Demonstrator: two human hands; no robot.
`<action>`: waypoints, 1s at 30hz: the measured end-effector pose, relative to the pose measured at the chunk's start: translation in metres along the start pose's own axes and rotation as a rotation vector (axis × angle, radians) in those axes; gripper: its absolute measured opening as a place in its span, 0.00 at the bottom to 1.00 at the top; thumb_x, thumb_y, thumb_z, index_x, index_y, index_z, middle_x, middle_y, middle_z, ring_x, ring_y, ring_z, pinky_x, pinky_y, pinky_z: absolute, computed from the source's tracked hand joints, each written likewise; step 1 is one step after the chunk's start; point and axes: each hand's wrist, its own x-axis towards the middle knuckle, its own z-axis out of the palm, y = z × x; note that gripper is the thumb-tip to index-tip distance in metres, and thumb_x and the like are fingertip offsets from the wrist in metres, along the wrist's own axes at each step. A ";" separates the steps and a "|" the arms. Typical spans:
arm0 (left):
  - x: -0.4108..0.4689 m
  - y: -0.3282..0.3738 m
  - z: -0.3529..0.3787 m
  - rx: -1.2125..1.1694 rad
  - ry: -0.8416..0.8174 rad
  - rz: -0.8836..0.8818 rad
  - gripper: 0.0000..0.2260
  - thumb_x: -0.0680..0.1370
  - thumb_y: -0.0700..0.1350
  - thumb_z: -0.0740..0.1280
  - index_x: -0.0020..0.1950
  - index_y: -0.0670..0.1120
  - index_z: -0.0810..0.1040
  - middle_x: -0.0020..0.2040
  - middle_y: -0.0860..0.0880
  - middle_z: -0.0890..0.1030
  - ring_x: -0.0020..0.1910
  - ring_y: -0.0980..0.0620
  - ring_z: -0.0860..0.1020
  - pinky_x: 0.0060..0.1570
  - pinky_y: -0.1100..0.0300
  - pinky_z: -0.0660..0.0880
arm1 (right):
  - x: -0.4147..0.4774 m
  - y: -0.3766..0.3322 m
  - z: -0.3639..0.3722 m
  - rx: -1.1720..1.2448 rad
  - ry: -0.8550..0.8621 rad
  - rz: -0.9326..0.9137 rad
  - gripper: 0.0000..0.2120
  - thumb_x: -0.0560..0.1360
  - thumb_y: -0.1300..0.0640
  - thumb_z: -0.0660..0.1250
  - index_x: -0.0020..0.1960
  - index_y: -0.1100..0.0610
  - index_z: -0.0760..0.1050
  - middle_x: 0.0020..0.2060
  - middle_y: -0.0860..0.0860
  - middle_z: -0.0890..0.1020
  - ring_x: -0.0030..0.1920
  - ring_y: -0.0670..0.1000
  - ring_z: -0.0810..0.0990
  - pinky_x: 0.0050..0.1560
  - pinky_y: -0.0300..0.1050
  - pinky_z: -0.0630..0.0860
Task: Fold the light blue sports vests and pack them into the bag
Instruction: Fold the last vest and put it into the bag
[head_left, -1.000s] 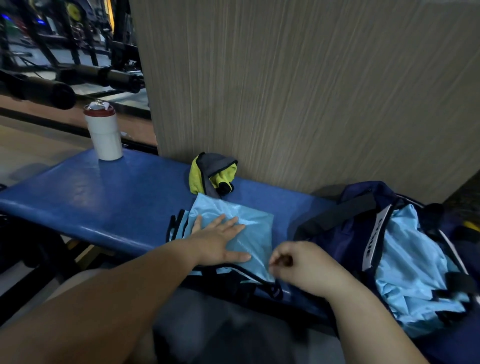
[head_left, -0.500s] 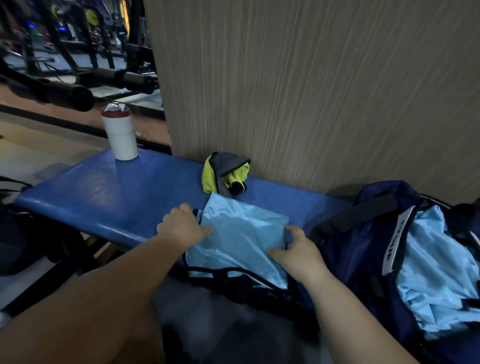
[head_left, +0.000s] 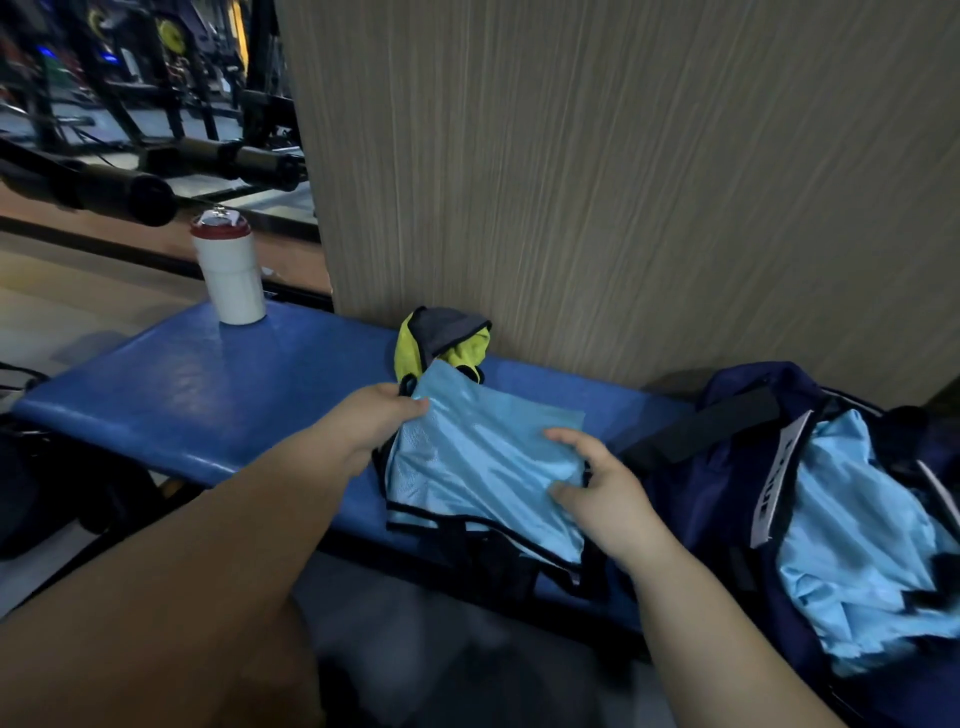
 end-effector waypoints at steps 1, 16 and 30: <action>0.000 0.006 0.002 -0.041 0.001 0.010 0.06 0.79 0.42 0.68 0.55 0.42 0.79 0.50 0.43 0.84 0.48 0.46 0.82 0.48 0.54 0.78 | 0.002 0.001 -0.004 0.067 0.006 0.019 0.28 0.71 0.71 0.67 0.56 0.39 0.79 0.52 0.58 0.82 0.39 0.50 0.82 0.45 0.52 0.82; -0.004 0.011 0.015 0.032 -0.056 0.011 0.07 0.79 0.34 0.64 0.44 0.44 0.77 0.43 0.44 0.84 0.41 0.48 0.81 0.41 0.56 0.76 | 0.012 0.010 -0.010 0.234 -0.034 0.233 0.16 0.71 0.60 0.75 0.54 0.51 0.74 0.55 0.54 0.81 0.51 0.56 0.84 0.57 0.53 0.80; 0.005 0.032 0.009 -0.154 0.051 0.148 0.25 0.76 0.34 0.67 0.71 0.48 0.67 0.59 0.44 0.78 0.52 0.46 0.79 0.44 0.57 0.75 | 0.012 -0.005 -0.013 0.401 0.213 -0.109 0.23 0.76 0.71 0.65 0.56 0.42 0.76 0.51 0.43 0.84 0.44 0.48 0.82 0.48 0.48 0.80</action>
